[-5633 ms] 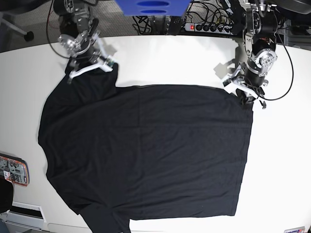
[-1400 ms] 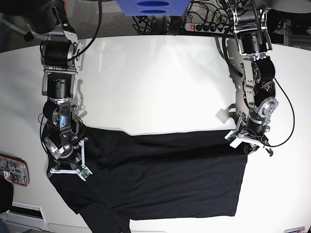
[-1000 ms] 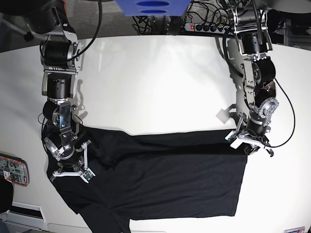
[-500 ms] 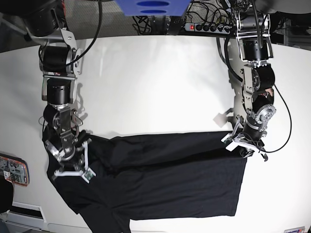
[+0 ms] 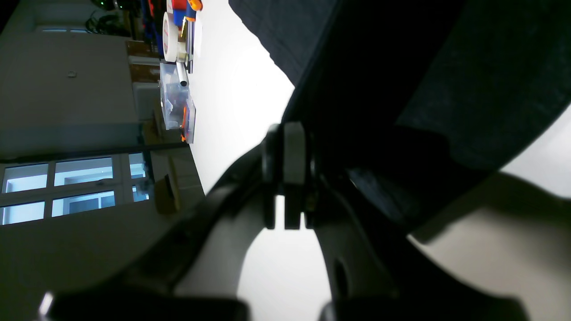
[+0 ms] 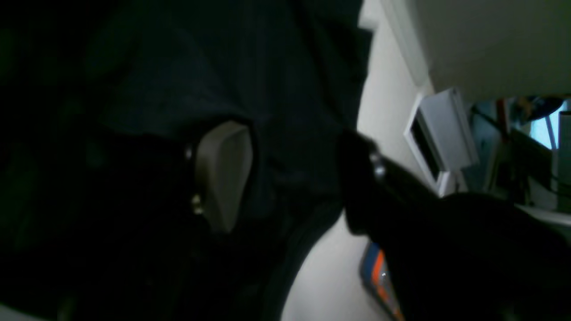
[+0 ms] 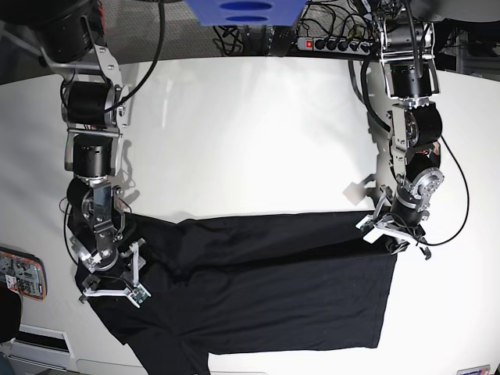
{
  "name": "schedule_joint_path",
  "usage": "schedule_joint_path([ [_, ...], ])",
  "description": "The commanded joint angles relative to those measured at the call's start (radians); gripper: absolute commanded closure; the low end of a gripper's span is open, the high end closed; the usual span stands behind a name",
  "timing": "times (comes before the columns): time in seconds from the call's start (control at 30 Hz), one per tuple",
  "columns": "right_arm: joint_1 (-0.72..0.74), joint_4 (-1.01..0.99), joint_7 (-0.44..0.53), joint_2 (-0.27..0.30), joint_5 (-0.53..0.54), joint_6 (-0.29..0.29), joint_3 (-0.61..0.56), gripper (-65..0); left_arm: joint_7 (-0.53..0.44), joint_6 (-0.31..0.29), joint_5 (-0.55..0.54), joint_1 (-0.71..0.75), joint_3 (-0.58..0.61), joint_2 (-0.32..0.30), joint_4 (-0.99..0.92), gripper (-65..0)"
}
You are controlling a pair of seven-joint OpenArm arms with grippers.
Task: Fold the T-shirt properly
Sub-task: 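Lower the held edge onto the shirt body with both grippers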
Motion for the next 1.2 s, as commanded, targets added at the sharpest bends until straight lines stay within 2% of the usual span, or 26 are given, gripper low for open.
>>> schedule_joint_path([
  [0.0, 0.03, 0.019, 0.013, 0.009, 0.004, -0.016, 0.005, -36.5, -0.003, 0.023, 0.0, -0.02, -0.001, -0.009, 0.017, 0.0],
  [0.13, 0.03, 0.027, 0.012, 0.009, 0.004, -0.018, 0.007, -37.4, 0.001, 0.022, 0.0, -0.028, -0.001, -0.009, 0.017, 0.0],
  [0.17, 0.03, 0.028, 0.012, 0.008, 0.007, -0.033, 0.009, -37.4, 0.001, 0.022, 0.0, -0.028, -0.001, -0.009, 0.017, 0.0],
  [0.2, 0.03, 0.028, 0.012, 0.008, 0.007, -0.064, 0.009, -37.4, 0.001, 0.022, 0.0, -0.03, -0.001, -0.009, 0.017, 0.0],
  [0.3, 0.03, 0.028, 0.012, 0.008, 0.008, -0.24, 0.009, -37.4, 0.001, 0.02, 0.0, -0.05, -0.001, -0.009, 0.015, 0.0],
  [0.37, 0.03, 0.028, 0.012, 0.008, 0.008, -0.316, 0.009, -37.4, 0.001, 0.02, 0.0, -0.059, -0.001, -0.009, -0.006, 0.0],
  [0.53, 0.029, 0.041, 0.015, 0.008, 0.008, -0.325, 0.007, -37.4, 0.001, 0.022, 0.0, -0.102, -0.003, -0.01, -0.072, 0.0],
  [0.67, 0.027, 0.133, 0.018, 0.006, 0.008, -0.325, 0.004, -37.4, 0.001, 0.023, 0.0, -0.112, -0.005, -0.009, -0.074, 0.0],
  [0.7, 0.026, 0.156, 0.015, 0.006, 0.008, -0.325, 0.002, -37.4, 0.001, 0.023, -0.001, -0.125, -0.005, -0.009, -0.074, -2.8],
  [0.83, -0.053, 0.225, 0.013, 0.005, 0.008, -0.319, 0.004, -37.4, 0.004, 0.022, 0.002, -0.159, -0.003, -0.007, -0.086, -30.9],
  [0.93, -0.085, 0.254, 0.013, 0.005, 0.01, -0.319, 0.007, -37.4, 0.004, 0.023, 0.002, -0.198, -0.005, -0.007, -0.121, -48.5],
  [1.03, -0.085, 0.262, 0.013, 0.005, 0.065, -0.319, 0.007, -37.4, 0.004, 0.023, -0.006, -0.209, -0.008, -0.007, -0.137, -61.9],
  [1.07, -0.085, 0.262, 0.013, 0.005, 0.108, -0.319, 0.007, -37.4, 0.004, 0.023, -0.011, -0.209, -0.008, -0.004, -0.135, -65.0],
  [1.17, -0.085, 0.263, 0.009, 0.005, 0.258, -0.319, 0.007, -37.4, 0.004, 0.025, -0.028, -0.2, -0.04, 0.051, -0.117, -65.0],
])
